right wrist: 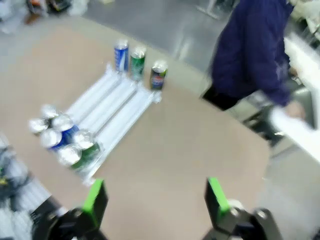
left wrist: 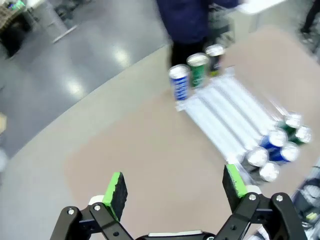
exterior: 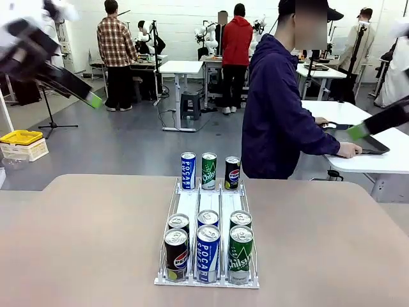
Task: Retrieve and hand over the desired beverage to the person.
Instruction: Pick up a can of the same type that the person held from the Automatic Can Dispenser.
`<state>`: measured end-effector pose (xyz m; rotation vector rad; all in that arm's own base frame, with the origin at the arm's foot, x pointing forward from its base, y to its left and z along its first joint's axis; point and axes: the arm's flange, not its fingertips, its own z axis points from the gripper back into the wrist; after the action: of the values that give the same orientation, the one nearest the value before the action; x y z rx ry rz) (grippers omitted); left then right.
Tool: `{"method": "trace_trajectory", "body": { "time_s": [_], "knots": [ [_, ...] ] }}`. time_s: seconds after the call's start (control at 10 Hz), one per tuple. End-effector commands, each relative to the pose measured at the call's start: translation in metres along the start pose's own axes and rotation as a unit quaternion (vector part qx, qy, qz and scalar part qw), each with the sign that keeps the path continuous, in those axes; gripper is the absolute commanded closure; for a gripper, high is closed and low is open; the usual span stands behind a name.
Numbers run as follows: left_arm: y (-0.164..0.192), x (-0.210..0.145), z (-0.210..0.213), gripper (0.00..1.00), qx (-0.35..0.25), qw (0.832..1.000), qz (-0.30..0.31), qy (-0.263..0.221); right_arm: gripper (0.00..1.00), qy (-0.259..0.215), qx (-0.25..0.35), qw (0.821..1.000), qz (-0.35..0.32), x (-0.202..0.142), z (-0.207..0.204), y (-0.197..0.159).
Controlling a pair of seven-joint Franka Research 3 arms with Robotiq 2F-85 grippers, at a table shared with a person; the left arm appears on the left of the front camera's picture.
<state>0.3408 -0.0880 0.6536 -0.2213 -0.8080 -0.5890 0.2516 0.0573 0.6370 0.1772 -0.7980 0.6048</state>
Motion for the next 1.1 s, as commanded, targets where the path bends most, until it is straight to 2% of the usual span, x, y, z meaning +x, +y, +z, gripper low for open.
{"method": "trace_trajectory", "body": {
  "time_s": [0.0,0.1,0.2,0.3,0.5,0.8,1.0],
  "knots": [
    [0.052,-0.008,0.047,0.0,-0.124,0.99,0.065,0.033,0.0,0.03,0.075,0.995,-0.053,-0.014,0.029,-0.052],
    [0.079,-0.015,0.056,0.0,-0.138,0.984,0.106,0.046,0.0,0.04,0.097,0.991,-0.087,-0.023,0.029,-0.078],
    [0.097,-0.024,0.064,0.0,-0.145,0.979,0.135,0.04,0.0,0.038,0.106,0.987,-0.116,-0.034,0.03,-0.098],
    [0.116,-0.038,0.074,0.0,-0.144,0.976,0.164,0.029,0.0,0.031,0.116,0.983,-0.135,-0.042,0.031,-0.114],
    [0.144,-0.059,0.076,0.0,-0.159,0.965,0.205,0.037,0.0,0.014,0.135,0.977,-0.166,-0.054,0.033,-0.142],
    [0.157,-0.076,0.074,0.0,-0.171,0.956,0.237,0.016,0.0,-0.007,0.136,0.972,-0.194,-0.066,0.029,-0.16],
    [0.159,-0.076,0.078,0.0,-0.154,0.96,0.233,0.033,0.0,0.009,0.126,0.975,-0.185,-0.062,0.033,-0.15]
  ]
}}
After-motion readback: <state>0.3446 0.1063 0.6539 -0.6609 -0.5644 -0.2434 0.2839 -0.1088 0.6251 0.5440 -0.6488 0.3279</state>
